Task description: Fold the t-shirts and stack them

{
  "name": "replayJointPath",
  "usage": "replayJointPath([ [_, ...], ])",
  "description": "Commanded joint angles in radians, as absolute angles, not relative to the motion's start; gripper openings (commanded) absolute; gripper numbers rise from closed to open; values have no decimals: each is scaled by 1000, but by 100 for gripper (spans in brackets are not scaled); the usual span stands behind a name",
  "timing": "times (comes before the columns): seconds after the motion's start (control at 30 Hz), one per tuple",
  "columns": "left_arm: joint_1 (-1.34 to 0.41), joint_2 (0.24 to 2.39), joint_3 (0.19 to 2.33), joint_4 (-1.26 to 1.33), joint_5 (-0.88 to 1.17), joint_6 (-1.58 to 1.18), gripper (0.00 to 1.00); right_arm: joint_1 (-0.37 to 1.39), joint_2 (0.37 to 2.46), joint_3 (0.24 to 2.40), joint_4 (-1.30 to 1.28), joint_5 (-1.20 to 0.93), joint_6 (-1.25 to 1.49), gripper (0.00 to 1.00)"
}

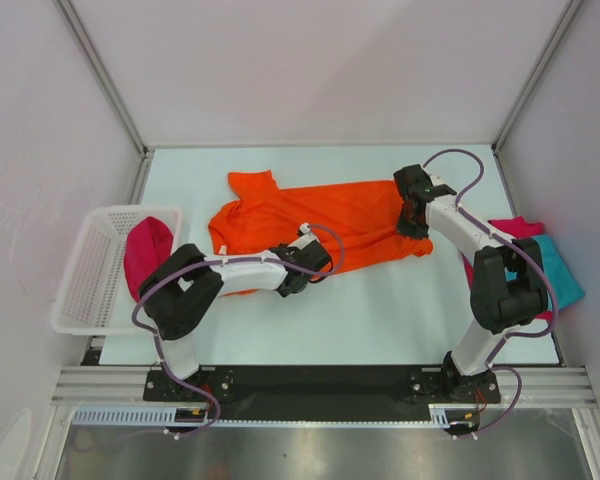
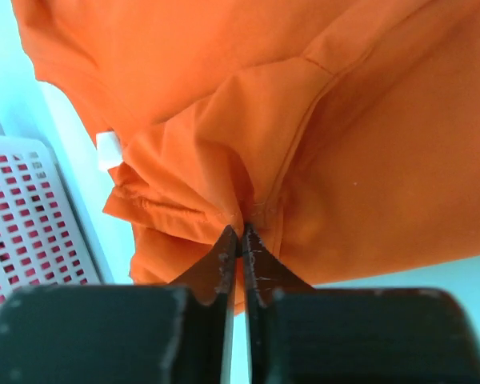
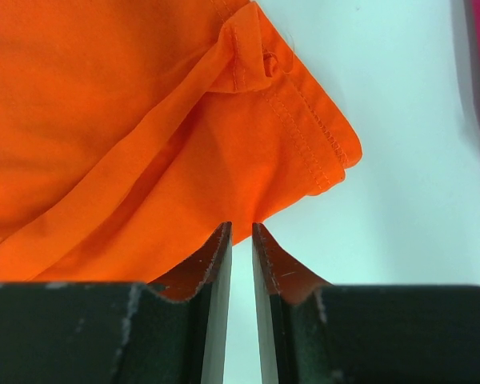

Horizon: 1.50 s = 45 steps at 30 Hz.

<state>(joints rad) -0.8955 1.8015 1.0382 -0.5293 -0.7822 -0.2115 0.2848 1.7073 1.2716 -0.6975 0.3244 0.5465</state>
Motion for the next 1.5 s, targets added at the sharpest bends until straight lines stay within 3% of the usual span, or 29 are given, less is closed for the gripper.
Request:
replayJointPath([
  [0.0, -896, 1827, 1048, -505, -816, -218, 6, 279, 1671, 1267, -680, 333, 537, 21],
  [0.2, -896, 1841, 1069, -534, -821, -227, 6, 281, 1672, 1266, -678, 331, 537, 21],
  [0.3, -896, 1830, 1083, -552, -825, -224, 0, 282, 1675, 1266, -677, 330, 538, 21],
  [0.8, -884, 1832, 1232, -664, -910, -248, 0, 282, 1677, 1258, -676, 336, 535, 21],
  [1.37, -672, 1970, 1515, -808, -960, -270, 0, 281, 1644, 1241, -695, 350, 509, 21],
  [1.43, -663, 2002, 1563, -811, -959, -250, 8, 279, 1638, 1236, -695, 350, 509, 21],
  [1.47, -663, 2014, 1578, -819, -957, -235, 31, 281, 1637, 1233, -693, 350, 508, 21],
])
